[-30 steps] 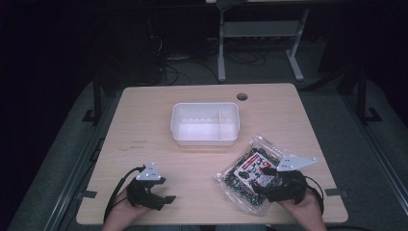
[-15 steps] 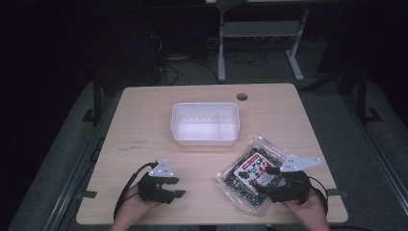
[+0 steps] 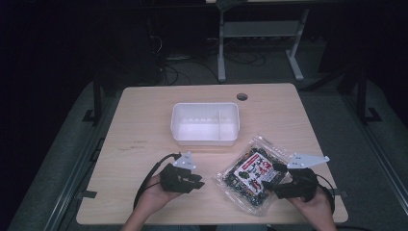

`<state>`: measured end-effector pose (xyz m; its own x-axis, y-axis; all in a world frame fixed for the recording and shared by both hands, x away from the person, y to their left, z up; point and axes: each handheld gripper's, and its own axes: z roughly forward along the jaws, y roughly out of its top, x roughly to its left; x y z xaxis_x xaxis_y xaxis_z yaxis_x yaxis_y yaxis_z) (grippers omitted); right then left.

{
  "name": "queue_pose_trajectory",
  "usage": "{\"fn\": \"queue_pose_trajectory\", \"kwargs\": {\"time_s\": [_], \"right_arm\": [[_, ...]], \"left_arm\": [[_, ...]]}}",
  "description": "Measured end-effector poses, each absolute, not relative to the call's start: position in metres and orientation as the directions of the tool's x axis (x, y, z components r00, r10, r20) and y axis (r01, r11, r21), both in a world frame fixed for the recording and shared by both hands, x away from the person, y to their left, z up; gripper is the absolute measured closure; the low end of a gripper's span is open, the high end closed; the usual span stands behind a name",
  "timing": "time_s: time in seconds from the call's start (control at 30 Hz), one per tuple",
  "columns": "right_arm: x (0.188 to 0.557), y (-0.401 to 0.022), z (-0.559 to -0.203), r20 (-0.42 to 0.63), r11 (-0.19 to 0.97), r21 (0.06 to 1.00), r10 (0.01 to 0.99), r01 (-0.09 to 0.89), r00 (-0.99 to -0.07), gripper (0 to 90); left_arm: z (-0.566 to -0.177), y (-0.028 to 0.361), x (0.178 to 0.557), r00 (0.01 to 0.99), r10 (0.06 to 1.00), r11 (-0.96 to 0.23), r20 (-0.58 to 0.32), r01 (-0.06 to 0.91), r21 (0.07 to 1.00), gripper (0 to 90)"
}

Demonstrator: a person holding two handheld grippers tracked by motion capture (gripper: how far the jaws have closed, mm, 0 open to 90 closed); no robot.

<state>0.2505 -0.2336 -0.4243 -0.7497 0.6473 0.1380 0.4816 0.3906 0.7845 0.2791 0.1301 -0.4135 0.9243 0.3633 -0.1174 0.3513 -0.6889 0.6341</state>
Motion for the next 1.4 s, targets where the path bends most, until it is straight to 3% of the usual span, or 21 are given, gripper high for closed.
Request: {"fn": "queue_pose_trajectory", "kwargs": {"time_s": [0.53,1.4], "right_arm": [[0.264,-0.248,-0.42,0.118,0.378,0.772,0.704,0.511,-0.7,22.7],[0.301,-0.312,-0.438,0.191,0.23,0.707,0.848,0.669,-0.494,26.4]], "left_arm": [[-0.415,0.071,0.303,0.941,0.322,-0.754,-0.103,0.321,0.573,89.6],[-0.437,0.048,0.314,0.94,0.326,-0.809,-0.101,0.333,0.484,89.8]]}}
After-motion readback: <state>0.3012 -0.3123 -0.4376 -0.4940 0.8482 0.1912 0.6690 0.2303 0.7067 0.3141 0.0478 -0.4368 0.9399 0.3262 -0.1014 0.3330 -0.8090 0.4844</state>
